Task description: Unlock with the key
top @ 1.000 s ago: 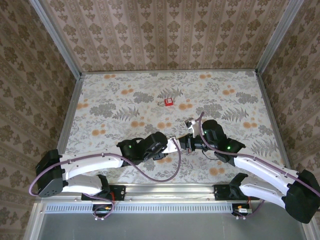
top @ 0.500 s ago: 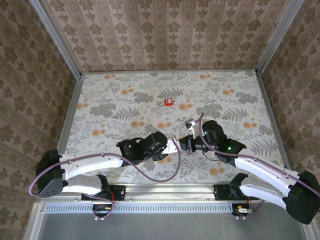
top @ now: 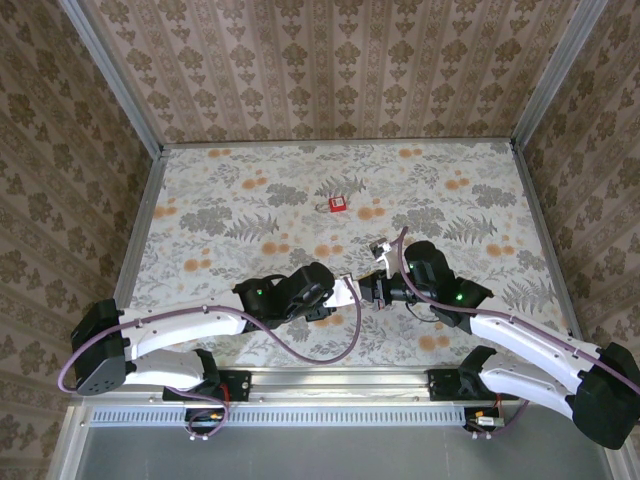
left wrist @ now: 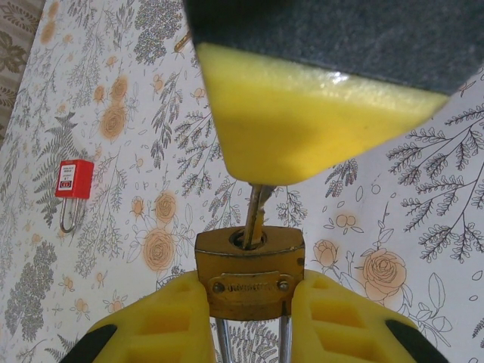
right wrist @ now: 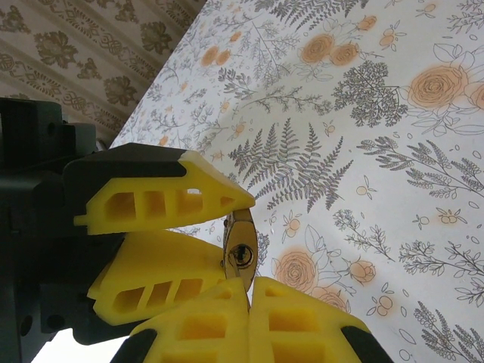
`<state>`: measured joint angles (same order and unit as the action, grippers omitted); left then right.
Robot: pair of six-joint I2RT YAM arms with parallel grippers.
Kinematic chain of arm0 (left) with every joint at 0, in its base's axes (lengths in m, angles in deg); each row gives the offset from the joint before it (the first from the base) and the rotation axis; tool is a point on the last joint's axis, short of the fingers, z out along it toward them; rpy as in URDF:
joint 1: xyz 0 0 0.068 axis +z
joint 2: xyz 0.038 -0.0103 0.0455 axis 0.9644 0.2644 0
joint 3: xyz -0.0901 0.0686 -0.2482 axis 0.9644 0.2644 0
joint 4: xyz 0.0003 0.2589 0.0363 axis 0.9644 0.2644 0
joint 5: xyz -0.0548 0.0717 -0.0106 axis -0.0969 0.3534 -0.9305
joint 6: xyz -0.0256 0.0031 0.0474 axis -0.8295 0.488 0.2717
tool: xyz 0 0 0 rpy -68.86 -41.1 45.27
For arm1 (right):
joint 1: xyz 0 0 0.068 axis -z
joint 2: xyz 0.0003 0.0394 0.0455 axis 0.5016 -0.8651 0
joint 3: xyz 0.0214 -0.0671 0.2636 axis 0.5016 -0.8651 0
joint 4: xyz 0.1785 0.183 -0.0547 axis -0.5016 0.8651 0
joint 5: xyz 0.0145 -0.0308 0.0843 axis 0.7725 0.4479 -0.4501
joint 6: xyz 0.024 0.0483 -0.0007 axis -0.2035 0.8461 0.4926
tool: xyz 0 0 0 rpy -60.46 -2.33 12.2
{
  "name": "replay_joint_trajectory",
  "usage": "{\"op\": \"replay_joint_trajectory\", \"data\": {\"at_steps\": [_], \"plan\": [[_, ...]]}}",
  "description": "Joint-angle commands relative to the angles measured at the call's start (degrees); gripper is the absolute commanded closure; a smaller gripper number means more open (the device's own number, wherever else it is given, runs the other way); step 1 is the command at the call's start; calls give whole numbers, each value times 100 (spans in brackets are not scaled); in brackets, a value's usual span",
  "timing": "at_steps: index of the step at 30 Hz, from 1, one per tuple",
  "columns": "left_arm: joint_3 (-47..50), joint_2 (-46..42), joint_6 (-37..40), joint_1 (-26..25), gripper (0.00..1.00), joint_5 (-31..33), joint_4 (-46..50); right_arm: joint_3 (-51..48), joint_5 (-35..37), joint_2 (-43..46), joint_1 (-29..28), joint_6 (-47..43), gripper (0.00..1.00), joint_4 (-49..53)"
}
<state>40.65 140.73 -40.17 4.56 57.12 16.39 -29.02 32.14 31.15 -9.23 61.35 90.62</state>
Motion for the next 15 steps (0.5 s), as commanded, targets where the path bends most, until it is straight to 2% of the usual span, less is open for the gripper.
{"op": "replay_joint_trajectory", "data": {"at_steps": [1,15], "plan": [[-162,-60,95,-98,84,1,-882,87,-328,-151,-138,-79,100,307],[-251,-134,103,-299,84,-182,-935,211,-408,-404,-101,-173,100,177]]}}
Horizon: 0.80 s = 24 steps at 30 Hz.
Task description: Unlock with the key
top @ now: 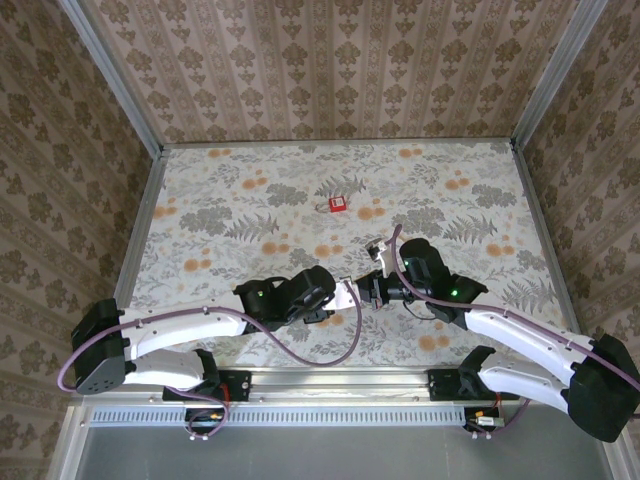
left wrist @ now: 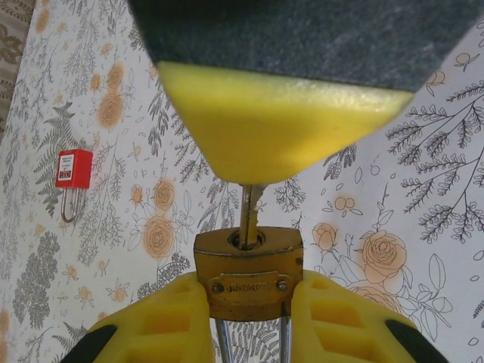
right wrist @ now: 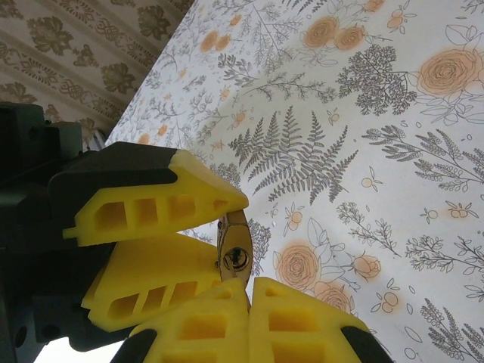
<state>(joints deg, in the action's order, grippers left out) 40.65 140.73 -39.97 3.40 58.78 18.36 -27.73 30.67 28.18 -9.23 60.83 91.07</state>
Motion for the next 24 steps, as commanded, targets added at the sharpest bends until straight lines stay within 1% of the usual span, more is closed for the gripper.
{"op": "replay_joint_trajectory", "data": {"at_steps": [1,5,18,24], "plan": [[-266,-139,85,-193,84,-362,-1153,78,-227,-107,-89,-141,100,136],[-277,-166,86,-221,84,-408,-1239,72,-180,-167,-57,-169,100,146],[-338,-131,35,-235,85,-526,-1439,116,-297,-517,-92,72,100,-327],[-321,-132,-12,-230,85,-531,-1676,119,-309,-642,-132,190,100,-522]]}}
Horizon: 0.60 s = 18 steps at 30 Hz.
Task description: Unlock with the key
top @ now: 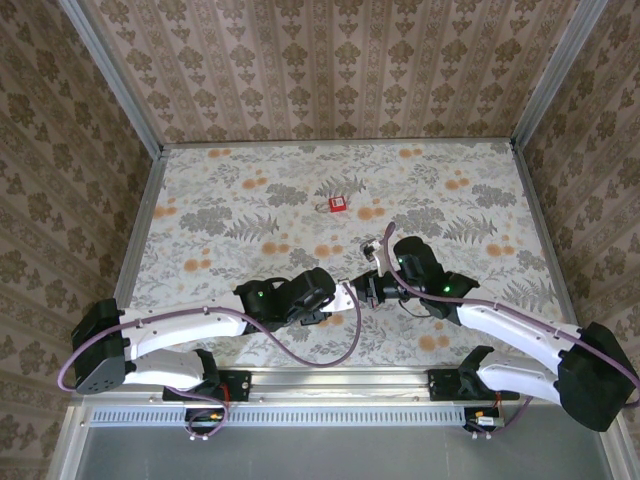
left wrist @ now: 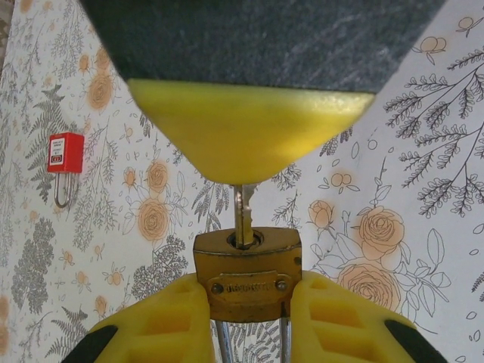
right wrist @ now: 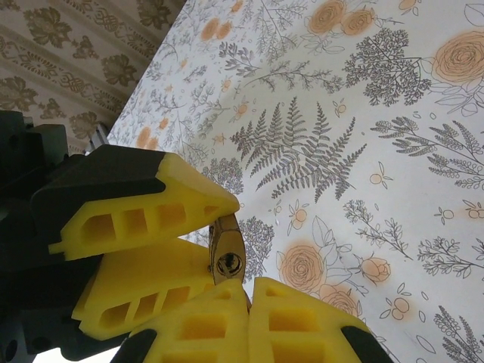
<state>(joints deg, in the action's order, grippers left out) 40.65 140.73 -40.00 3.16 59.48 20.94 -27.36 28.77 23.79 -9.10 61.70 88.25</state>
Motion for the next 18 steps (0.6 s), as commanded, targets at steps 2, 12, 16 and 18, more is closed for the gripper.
{"op": "replay_joint_trajectory", "data": {"at_steps": [2,12,16,18], "plan": [[-321,-122,-22,-206,86,-605,-2026,67,-84,-228,-156,130,100,-283],[-337,-10,-18,-180,86,-698,-2395,49,-72,-214,-182,168,100,-246],[-404,79,-9,-188,87,-807,-2381,106,-118,-238,-184,126,100,-171],[-408,98,-14,-188,87,-827,-2412,87,-120,-261,-179,147,100,-190]]}}
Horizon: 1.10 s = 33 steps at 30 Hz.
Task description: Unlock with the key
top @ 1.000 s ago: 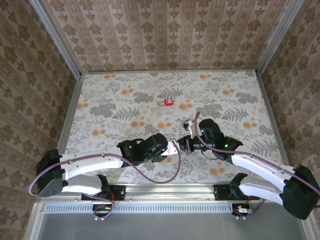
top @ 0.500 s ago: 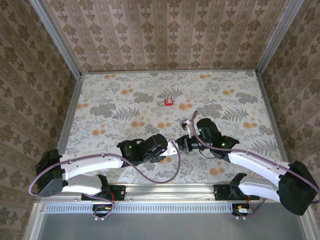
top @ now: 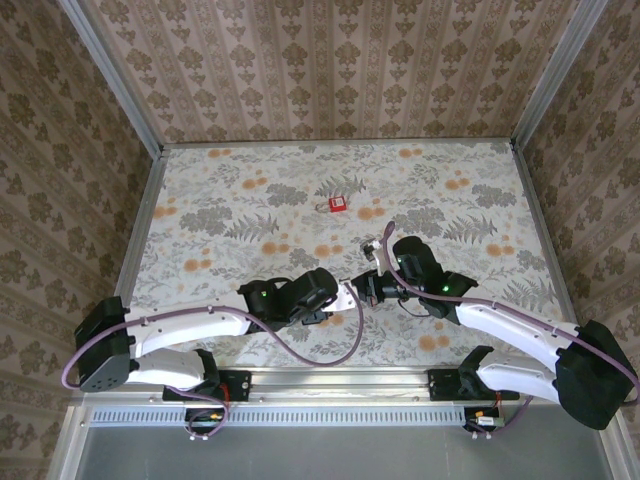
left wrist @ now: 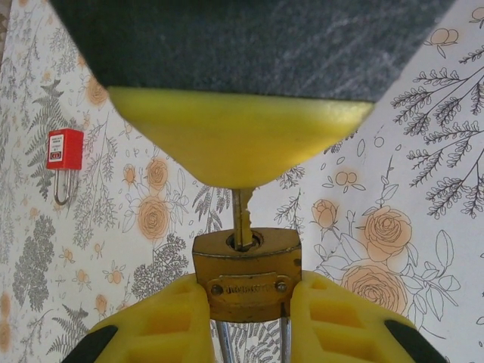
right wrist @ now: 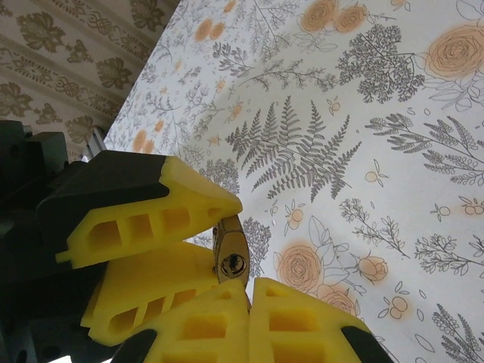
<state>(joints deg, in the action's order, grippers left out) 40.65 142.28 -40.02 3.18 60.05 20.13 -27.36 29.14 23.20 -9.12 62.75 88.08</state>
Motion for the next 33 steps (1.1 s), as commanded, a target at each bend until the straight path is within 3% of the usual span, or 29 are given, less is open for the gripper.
{"op": "replay_joint_trajectory", "data": {"at_steps": [1,24,33], "plan": [[-400,-65,-27,-191,87,-894,-2357,78,-155,-214,-188,53,100,-181],[-353,-88,-102,-155,89,-1099,-2670,104,-172,-117,-199,-74,100,127],[-163,-51,-93,59,89,-991,-2457,160,138,286,-25,-369,100,815]]}}
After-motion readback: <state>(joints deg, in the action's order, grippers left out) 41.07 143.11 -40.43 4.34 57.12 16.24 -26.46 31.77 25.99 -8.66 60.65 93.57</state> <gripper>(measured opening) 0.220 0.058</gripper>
